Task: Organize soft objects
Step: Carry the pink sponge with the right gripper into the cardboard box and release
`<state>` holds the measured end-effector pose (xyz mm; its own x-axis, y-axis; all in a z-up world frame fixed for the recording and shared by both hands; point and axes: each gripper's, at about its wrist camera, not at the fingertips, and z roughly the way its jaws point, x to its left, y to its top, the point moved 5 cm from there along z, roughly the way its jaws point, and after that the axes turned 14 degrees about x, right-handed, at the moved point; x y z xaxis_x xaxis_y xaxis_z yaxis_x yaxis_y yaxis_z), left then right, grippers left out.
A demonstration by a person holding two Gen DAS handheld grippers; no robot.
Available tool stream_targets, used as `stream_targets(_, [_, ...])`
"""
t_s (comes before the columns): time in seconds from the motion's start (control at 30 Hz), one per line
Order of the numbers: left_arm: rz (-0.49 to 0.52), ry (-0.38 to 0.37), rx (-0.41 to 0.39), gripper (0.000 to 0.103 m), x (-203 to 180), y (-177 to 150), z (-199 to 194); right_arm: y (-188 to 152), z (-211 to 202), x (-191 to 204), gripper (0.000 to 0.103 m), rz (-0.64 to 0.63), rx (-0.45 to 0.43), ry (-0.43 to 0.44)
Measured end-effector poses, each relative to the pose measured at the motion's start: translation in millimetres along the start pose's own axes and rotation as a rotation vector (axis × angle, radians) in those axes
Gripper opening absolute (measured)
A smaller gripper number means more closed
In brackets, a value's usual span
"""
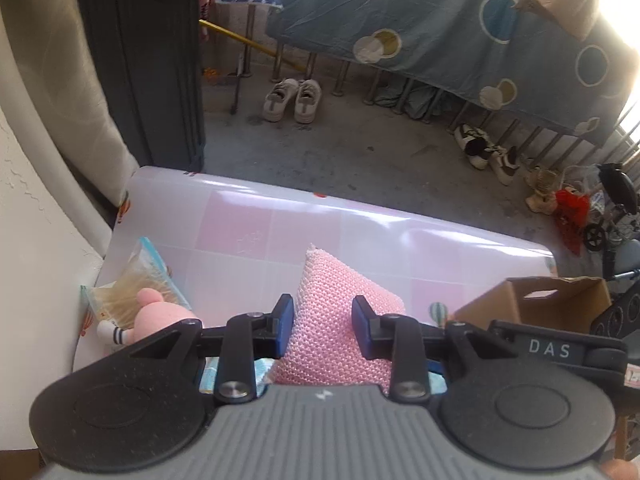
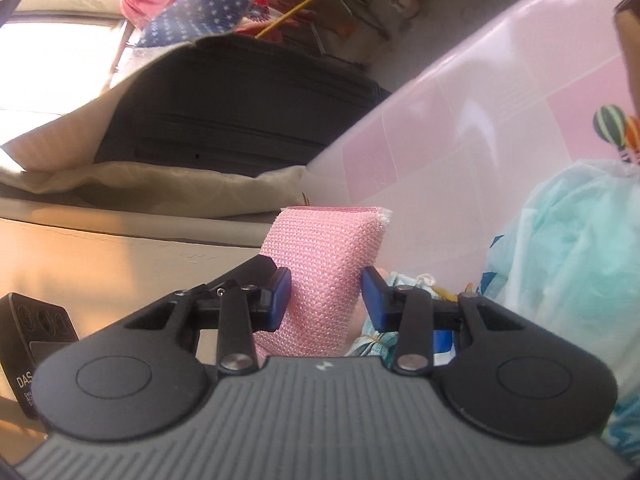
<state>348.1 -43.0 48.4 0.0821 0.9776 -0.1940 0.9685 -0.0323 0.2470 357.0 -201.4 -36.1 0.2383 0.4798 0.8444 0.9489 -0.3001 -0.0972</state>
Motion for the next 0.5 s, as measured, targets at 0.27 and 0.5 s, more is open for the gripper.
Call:
stream_targets(0.27, [0.152, -0.087, -0.025, 0.032, -123, -29, -16, -33, -147, -35, 0.036, 0.006, -0.180, -0.004])
stream_targets(0.5, [0.314, -0.131, 0.043, 0.033, -237, -61, 32, -49, -248, -124, 0.036, 0.089, -0.297, -0.056])
